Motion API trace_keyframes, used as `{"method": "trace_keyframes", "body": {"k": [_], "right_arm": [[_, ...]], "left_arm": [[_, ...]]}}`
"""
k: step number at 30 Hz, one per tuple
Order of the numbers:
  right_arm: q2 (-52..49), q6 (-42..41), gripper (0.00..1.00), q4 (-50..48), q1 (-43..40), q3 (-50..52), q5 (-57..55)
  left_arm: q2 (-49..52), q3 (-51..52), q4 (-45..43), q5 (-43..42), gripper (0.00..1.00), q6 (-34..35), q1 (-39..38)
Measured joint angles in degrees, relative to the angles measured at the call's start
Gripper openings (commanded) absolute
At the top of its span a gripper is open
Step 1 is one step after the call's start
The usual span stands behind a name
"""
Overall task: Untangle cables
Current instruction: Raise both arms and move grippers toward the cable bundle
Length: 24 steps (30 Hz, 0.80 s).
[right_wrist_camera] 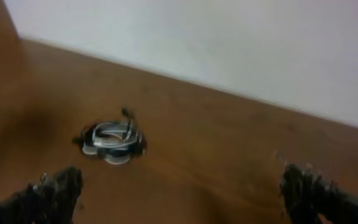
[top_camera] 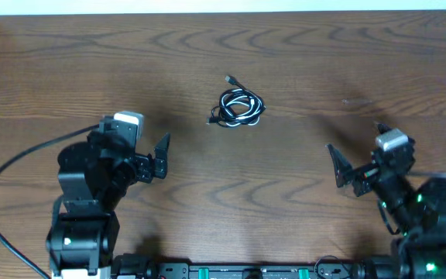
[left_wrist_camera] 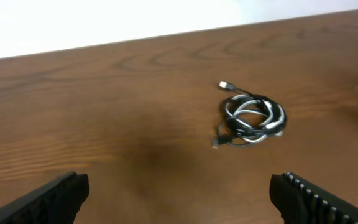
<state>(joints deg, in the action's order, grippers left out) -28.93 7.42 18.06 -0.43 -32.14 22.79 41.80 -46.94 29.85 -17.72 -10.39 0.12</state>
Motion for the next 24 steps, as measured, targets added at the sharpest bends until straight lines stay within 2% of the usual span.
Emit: {"method": "trace_keyframes", "body": {"k": [6,12,17,24], "right_arm": [[-11.6,4.2,0.99,8.8,0.0,-11.7,0.9],[-23.8,6.3,0.99,12.2,0.0,-20.5,1.0],[-32.2,6.9,0.99,13.2,0.0,-23.8,1.0],[-39.0,7.0,0.99,13.0,0.0,-24.6,1.1]], "left_arm": [[5.9,-7.3,5.2,-2.6,0.98,-0.2,-0.2],[15.7,-18.4,11.0,-3.9,0.98,-0.2,-0.2],[23.3,-24.6,13.9,-4.7,0.98,-0.2,-0.2],[29.0,-25.3,15.5,-7.0,0.98,-0.2,-0.2]]}}
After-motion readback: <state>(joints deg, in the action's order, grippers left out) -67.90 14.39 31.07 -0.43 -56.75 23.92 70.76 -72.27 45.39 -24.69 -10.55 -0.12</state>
